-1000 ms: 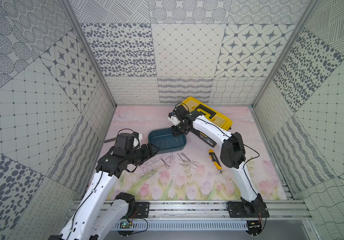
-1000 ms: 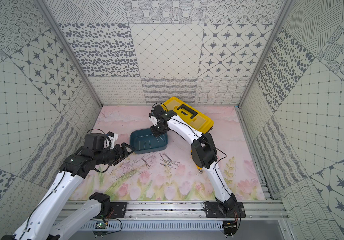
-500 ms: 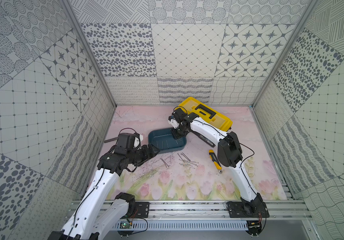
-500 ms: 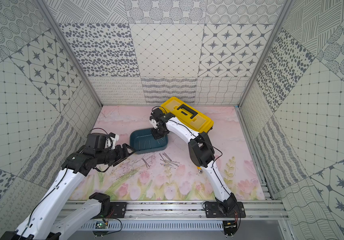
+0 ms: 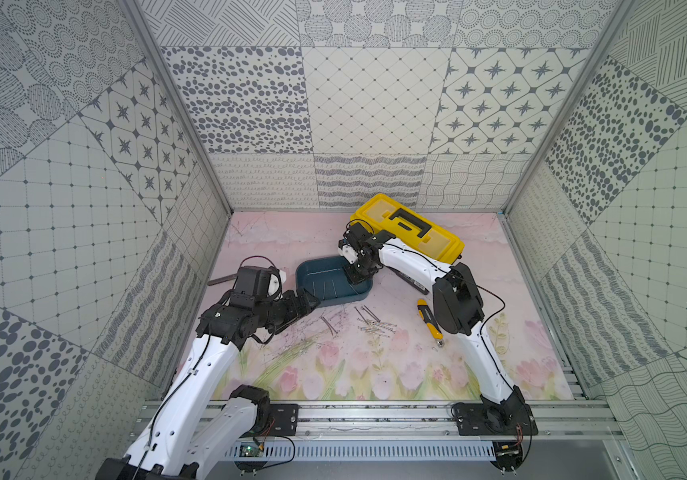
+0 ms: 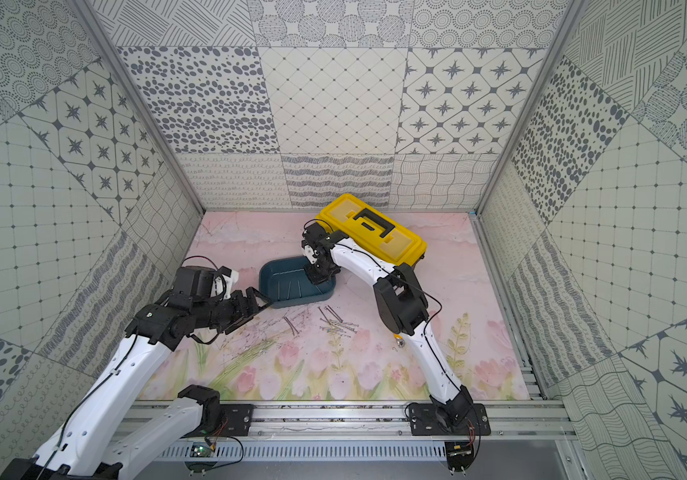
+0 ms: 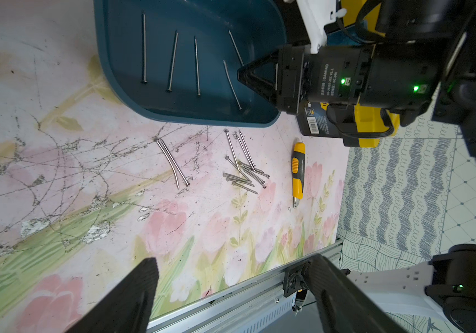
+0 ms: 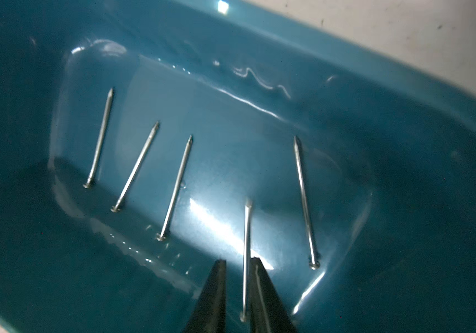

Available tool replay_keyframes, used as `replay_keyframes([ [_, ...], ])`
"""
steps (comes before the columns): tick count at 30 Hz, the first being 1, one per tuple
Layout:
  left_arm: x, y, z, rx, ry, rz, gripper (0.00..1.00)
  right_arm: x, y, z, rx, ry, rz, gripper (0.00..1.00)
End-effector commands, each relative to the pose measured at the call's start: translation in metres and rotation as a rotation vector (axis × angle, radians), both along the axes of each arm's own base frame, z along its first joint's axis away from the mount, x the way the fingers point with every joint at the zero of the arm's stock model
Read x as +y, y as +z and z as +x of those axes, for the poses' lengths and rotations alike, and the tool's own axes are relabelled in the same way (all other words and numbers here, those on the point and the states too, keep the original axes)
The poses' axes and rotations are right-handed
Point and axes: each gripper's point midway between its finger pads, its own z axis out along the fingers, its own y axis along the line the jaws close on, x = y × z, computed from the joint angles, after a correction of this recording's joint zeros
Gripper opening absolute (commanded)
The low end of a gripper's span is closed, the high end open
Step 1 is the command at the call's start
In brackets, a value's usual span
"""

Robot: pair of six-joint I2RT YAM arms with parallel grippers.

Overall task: Put the nails on the desktop into the storage box
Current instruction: Place the nail in the storage box, then pick up the nail from the center of the board.

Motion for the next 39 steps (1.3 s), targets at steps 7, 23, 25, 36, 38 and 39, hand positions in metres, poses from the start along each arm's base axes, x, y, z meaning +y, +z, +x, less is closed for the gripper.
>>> replay_keyframes([
  [7, 0.007, -0.013, -0.008, 0.058, 0.026, 0.035, 0.92, 0.002, 0.073, -0.003, -0.105, -0.01, 0.095, 0.3],
  [23, 0.039, -0.048, -0.026, 0.249, 0.192, 0.169, 0.97, 0.022, 0.084, -0.152, -0.032, 0.116, 0.127, 0.3],
  [25, 0.043, -0.05, -0.03, 0.27, 0.21, 0.184, 0.99, 0.024, 0.077, -0.162, -0.018, 0.121, 0.123, 0.3],
  [36, 0.06, -0.049, -0.066, 0.294, 0.267, 0.233, 0.99, 0.042, 0.032, -0.181, 0.014, 0.147, 0.079, 0.31],
  [38, 0.06, -0.049, -0.071, 0.296, 0.262, 0.225, 0.99, 0.045, 0.026, -0.18, 0.014, 0.152, 0.067, 0.31],
  [39, 0.059, -0.049, -0.072, 0.294, 0.259, 0.218, 0.99, 0.046, 0.023, -0.179, 0.013, 0.155, 0.062, 0.31],
])
